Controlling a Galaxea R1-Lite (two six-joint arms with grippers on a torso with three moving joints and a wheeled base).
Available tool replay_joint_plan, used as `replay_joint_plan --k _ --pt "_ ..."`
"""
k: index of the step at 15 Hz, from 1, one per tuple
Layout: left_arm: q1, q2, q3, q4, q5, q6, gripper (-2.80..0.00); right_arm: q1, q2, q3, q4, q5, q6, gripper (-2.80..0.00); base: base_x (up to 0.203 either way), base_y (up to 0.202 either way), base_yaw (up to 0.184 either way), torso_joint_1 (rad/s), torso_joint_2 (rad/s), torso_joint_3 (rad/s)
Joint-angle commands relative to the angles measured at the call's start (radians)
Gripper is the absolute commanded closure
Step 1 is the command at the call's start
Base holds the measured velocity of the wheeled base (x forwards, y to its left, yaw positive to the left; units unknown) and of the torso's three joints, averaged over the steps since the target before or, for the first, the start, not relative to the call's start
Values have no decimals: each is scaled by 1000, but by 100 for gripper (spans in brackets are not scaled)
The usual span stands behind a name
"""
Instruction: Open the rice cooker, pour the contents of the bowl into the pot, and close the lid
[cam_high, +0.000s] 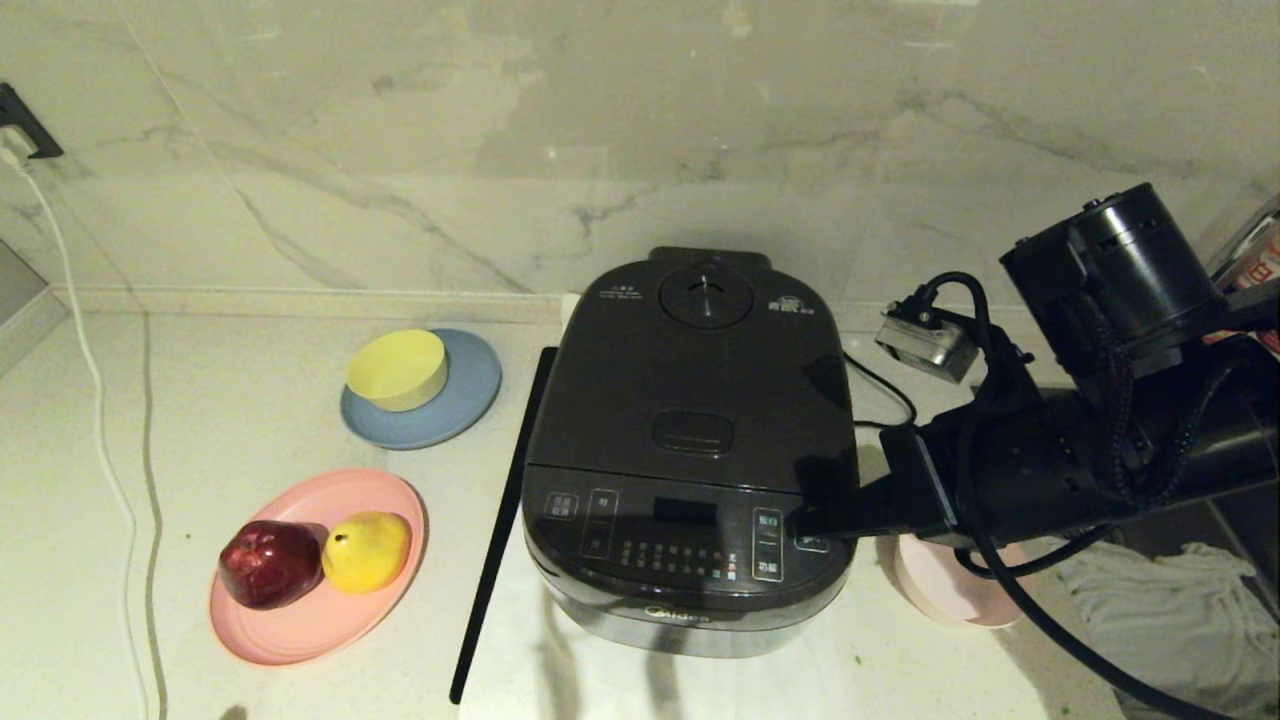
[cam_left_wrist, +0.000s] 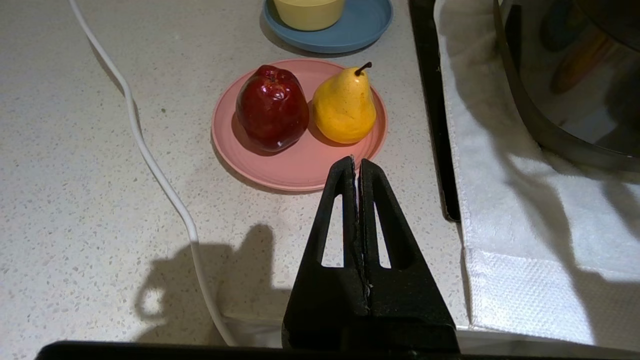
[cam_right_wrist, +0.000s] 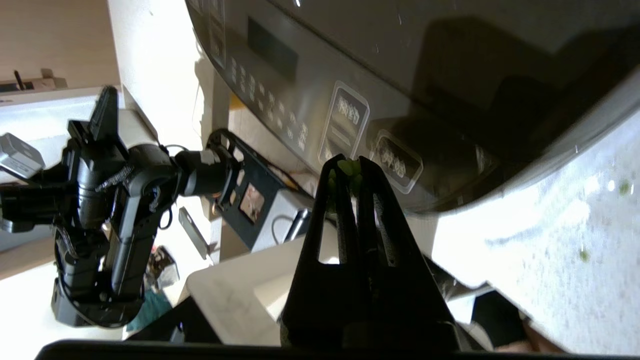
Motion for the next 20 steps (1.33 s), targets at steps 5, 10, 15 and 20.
replay_joint_plan --k 5,10,15,20 --pt "0 -1 8 0 0 0 0 0 9 34 -42 4 1 0 0 0 0 0 0 0" --pt "0 -1 8 0 0 0 0 0 15 35 -40 4 3 0 0 0 0 0 0 0" --pt "0 -1 8 0 0 0 0 0 17 51 -42 5 3 0 0 0 0 0 0 0" --pt "0 -1 8 0 0 0 0 0 20 58 -42 5 3 0 0 0 0 0 0 0"
